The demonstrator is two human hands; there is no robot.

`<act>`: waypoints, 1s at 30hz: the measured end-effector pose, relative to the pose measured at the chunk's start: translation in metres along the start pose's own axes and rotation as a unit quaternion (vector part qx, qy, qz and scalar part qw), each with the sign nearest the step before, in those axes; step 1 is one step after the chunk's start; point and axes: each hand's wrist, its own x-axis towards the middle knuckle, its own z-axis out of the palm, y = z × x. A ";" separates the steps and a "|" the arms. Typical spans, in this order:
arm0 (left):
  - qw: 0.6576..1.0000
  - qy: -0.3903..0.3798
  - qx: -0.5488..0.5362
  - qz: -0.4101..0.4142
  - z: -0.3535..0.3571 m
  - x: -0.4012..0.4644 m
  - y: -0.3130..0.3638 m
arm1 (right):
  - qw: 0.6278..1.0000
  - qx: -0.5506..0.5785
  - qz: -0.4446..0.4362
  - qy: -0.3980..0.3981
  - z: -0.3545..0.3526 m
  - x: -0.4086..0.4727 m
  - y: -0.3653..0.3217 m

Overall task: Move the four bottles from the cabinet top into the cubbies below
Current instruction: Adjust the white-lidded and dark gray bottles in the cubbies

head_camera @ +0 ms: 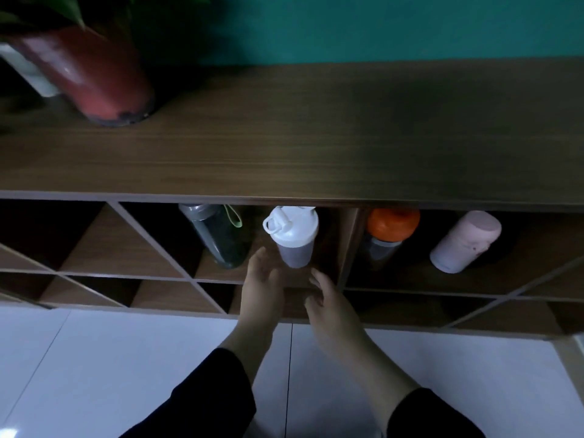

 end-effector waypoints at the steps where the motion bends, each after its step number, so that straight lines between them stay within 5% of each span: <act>1: 1.000 -0.023 0.004 0.011 -0.003 0.008 0.000 | 1.000 0.016 -0.005 0.006 0.006 0.003 -0.002; 10: 0.989 -0.141 -0.053 -0.007 -0.003 0.063 -0.005 | 0.999 -0.008 -0.015 0.034 0.035 0.057 0.001; 17: 0.996 -0.080 -0.032 -0.003 -0.002 0.069 -0.020 | 0.994 0.051 0.012 0.095 0.027 0.078 0.007; 30: 0.985 -0.162 0.019 0.061 0.011 0.068 -0.026 | 0.996 0.039 -0.001 0.081 0.017 0.093 0.015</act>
